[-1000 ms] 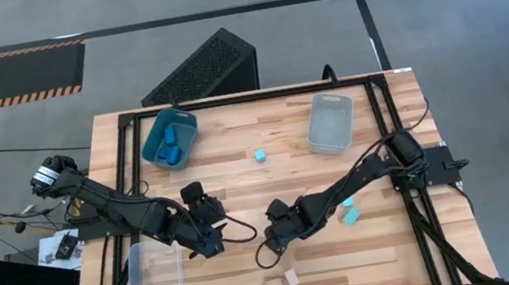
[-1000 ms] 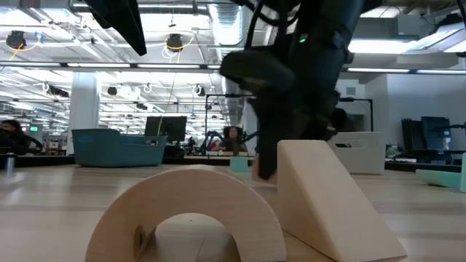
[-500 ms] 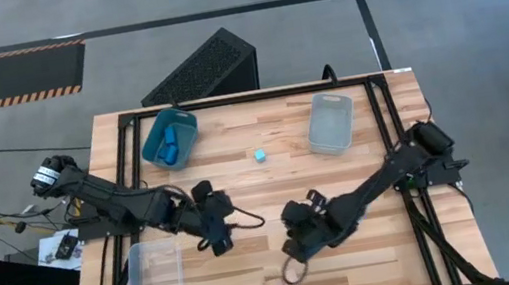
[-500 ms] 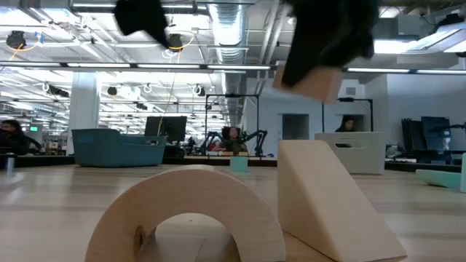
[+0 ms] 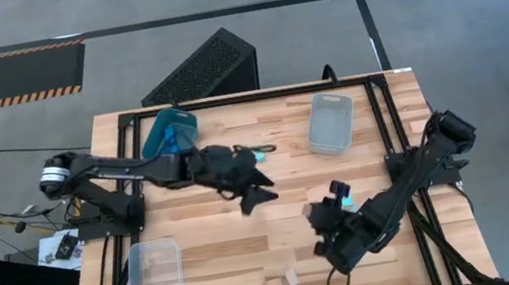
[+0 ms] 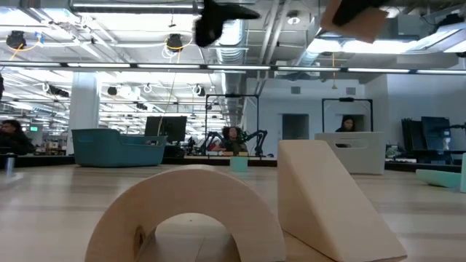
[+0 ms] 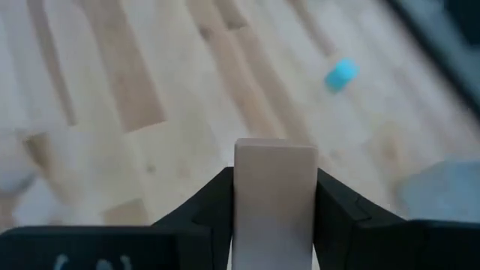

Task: Sort & place blocks by color
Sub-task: Put the top right brown block into the transparent bin

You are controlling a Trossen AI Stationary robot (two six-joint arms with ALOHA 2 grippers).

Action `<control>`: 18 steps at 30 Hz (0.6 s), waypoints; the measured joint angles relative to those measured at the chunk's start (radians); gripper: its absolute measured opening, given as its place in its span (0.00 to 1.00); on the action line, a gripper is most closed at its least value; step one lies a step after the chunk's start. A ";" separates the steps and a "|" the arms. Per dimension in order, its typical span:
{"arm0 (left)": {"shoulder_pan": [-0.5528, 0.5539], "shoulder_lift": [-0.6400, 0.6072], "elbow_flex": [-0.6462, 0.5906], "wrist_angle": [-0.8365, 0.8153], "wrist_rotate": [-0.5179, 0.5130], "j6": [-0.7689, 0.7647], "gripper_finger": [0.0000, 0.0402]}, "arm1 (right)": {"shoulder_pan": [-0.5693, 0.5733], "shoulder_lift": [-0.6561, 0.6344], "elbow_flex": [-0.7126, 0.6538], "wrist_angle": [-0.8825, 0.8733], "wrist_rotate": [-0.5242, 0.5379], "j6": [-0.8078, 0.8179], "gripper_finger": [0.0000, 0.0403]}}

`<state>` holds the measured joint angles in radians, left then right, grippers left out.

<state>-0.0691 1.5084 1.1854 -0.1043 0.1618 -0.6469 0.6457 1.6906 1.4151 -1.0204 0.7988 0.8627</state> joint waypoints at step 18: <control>0.067 0.214 0.005 0.417 0.053 -0.263 0.68 | -0.093 -0.083 0.000 -0.010 0.094 -0.375 0.38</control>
<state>-0.0024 1.7226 1.1904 0.3132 0.2149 -0.9096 0.5531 1.6073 1.4148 -1.0309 0.8925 0.4876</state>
